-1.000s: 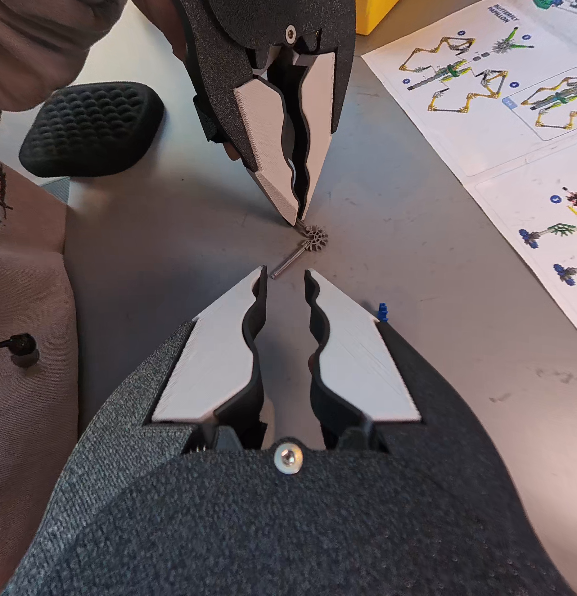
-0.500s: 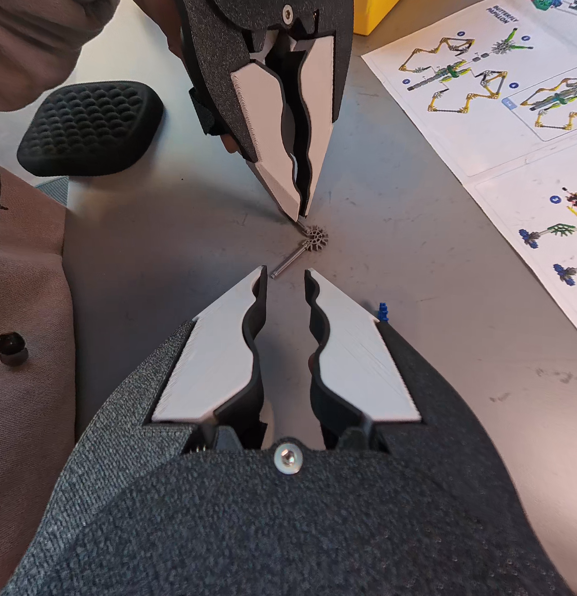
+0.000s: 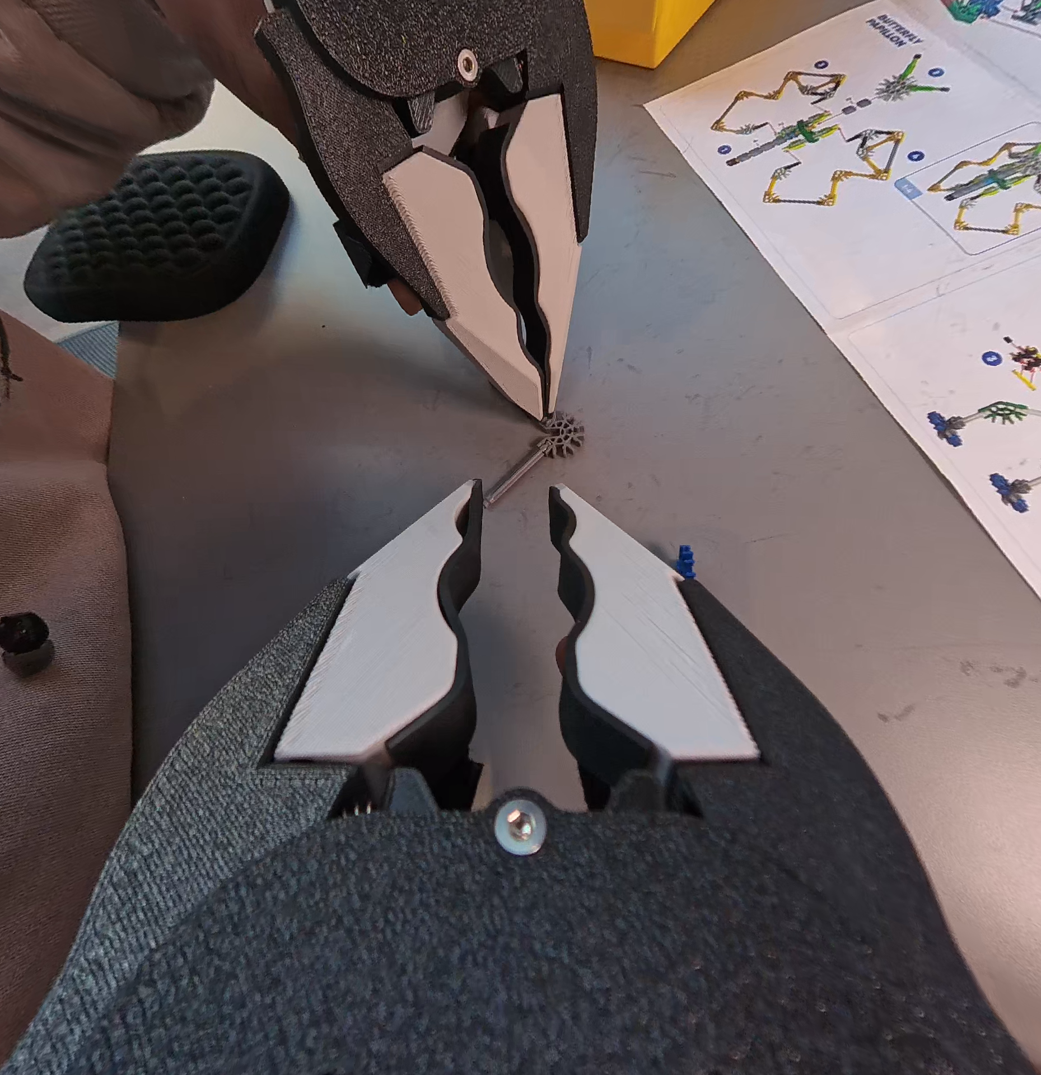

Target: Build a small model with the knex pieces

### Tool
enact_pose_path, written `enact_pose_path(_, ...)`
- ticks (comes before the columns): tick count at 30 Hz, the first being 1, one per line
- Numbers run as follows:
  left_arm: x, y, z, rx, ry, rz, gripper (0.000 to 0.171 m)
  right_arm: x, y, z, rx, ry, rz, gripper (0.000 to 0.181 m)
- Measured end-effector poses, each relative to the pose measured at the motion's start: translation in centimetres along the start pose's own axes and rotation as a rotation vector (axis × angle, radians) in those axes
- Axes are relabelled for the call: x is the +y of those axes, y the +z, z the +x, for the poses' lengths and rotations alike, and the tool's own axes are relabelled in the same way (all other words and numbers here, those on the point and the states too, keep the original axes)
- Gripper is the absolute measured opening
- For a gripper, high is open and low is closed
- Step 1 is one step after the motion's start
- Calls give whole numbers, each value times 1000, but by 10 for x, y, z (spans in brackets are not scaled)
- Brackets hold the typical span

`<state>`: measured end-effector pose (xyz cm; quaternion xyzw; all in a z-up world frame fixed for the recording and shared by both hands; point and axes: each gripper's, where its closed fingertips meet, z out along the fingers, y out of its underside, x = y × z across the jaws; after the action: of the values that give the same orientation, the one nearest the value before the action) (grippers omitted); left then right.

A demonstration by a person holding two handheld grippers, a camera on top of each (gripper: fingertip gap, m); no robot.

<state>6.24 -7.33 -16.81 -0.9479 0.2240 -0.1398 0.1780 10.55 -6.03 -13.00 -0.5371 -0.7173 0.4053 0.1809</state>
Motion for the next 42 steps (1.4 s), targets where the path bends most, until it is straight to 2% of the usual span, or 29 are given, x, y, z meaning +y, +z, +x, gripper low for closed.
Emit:
enact_pose_path(4,0,1,0,-12,14,-31,0,2,2,1,-4,7,-7,21)
enact_pose_path(12,-1,3,-1,-113,109,-191,0,7,8,-2,-17,8,-25,21)
enact_pose_path(15,-2,4,-1,-122,121,-214,0,8,8,-1,-16,7,-28,21)
enact_pose_path(18,-3,4,-1,-106,93,-172,0,6,5,-1,-8,1,-23,21)
enact_pose_path(24,-1,-9,10,-55,-9,-9,0,12,10,-4,-14,-11,-60,23)
enact_pose_path(31,19,-4,24,19,-87,45,3,22,25,-9,38,-61,-131,23)
enact_pose_path(42,12,-1,26,38,-65,137,2,26,27,6,153,-134,-193,7)
